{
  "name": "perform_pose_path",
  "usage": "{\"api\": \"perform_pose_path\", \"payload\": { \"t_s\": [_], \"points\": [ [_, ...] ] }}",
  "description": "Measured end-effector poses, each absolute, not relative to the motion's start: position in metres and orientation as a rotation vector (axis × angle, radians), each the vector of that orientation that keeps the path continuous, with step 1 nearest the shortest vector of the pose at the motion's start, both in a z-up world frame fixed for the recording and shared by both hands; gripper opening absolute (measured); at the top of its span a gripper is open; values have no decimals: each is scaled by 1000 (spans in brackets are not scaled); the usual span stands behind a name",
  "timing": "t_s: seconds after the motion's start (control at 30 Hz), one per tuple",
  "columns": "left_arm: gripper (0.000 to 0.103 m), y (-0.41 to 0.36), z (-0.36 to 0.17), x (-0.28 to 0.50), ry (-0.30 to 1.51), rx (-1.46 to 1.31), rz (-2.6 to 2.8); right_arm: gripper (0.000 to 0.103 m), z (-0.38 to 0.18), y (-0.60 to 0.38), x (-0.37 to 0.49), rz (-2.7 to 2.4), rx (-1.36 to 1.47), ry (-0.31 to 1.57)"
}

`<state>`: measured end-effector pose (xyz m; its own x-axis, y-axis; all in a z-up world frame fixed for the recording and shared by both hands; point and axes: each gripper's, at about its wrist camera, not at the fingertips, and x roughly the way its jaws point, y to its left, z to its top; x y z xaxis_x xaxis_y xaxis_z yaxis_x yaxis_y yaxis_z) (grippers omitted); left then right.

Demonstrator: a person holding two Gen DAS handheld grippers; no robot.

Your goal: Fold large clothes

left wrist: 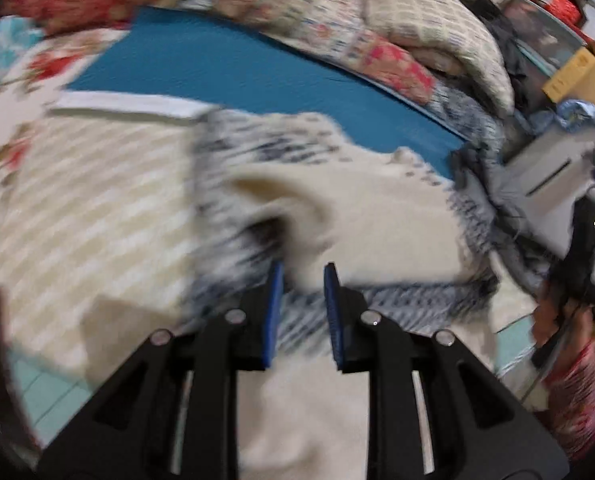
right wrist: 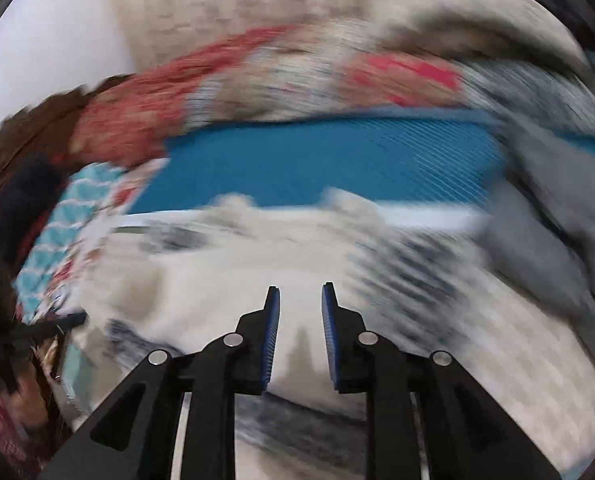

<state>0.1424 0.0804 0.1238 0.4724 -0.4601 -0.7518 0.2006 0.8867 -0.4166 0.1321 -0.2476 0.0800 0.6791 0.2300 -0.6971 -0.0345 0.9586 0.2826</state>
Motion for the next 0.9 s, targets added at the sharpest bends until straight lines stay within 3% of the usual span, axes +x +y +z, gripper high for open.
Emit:
{"api": "perform_pose_path", "payload": {
  "t_s": [0.17, 0.27, 0.3, 0.47, 0.53, 0.7, 0.9],
  "points": [
    [20, 32, 99, 187, 1119, -203, -372, 98, 40, -281, 139, 137, 370, 854],
    [20, 47, 93, 191, 1104, -236, -318, 98, -15, -283, 163, 112, 429, 987],
    [20, 55, 90, 192, 1110, -231, -275, 98, -19, -288, 162, 121, 472, 939],
    [21, 100, 82, 196, 1133, -356, -210, 98, -23, -295, 156, 147, 537, 868],
    [29, 97, 84, 201, 1138, -343, -222, 98, -25, -301, 153, 161, 570, 853],
    [31, 82, 84, 215, 1171, -403, -328, 98, -23, -303, 152, 154, 573, 849],
    [41, 100, 97, 217, 1116, -549, -345, 98, -24, -303, 147, 166, 609, 833]
  ]
}}
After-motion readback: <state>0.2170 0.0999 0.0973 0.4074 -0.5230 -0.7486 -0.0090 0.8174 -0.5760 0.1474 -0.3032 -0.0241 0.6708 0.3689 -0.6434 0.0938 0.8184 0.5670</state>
